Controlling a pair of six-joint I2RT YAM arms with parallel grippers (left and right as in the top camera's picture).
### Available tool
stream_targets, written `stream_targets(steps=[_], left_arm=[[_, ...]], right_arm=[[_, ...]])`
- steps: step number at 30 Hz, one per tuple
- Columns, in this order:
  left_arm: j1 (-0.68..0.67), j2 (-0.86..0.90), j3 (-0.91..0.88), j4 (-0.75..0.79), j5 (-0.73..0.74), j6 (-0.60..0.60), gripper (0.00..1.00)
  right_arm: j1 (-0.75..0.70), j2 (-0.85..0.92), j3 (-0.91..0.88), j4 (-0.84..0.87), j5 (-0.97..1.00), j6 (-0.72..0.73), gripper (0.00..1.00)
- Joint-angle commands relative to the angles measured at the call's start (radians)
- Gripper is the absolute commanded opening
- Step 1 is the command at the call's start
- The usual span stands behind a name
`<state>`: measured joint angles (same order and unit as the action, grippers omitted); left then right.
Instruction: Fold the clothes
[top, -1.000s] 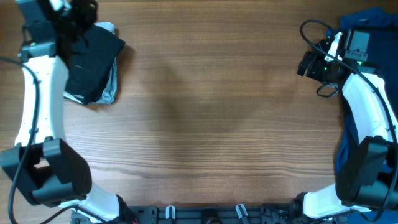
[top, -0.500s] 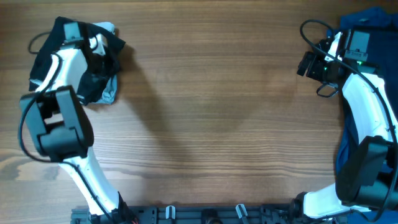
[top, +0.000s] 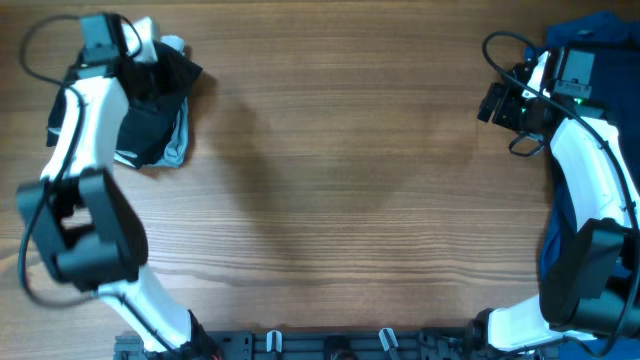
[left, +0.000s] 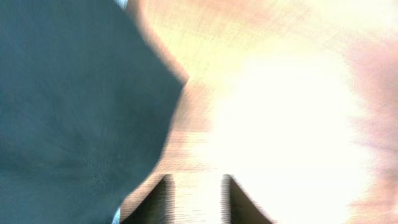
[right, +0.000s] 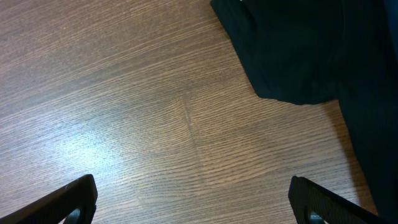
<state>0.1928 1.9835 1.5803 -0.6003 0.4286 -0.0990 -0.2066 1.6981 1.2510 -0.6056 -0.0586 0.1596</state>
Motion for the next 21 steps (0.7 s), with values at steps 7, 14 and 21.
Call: stream_targets(steps=[7, 14, 21], left_arm=[[0.002, -0.121, 0.022, 0.009, 0.001, -0.021, 1.00], [0.002, -0.121, 0.022, 0.009, 0.001, -0.021, 1.00], [0.002, -0.121, 0.022, 0.009, 0.001, -0.021, 1.00]], right_arm=[[-0.003, 0.013, -0.002, 0.000, -0.001, 0.000, 1.00], [-0.002, 0.013, -0.002, 0.000, -0.001, 0.000, 0.99], [-0.002, -0.261, -0.002, -0.001, -0.001, 0.000, 1.00]])
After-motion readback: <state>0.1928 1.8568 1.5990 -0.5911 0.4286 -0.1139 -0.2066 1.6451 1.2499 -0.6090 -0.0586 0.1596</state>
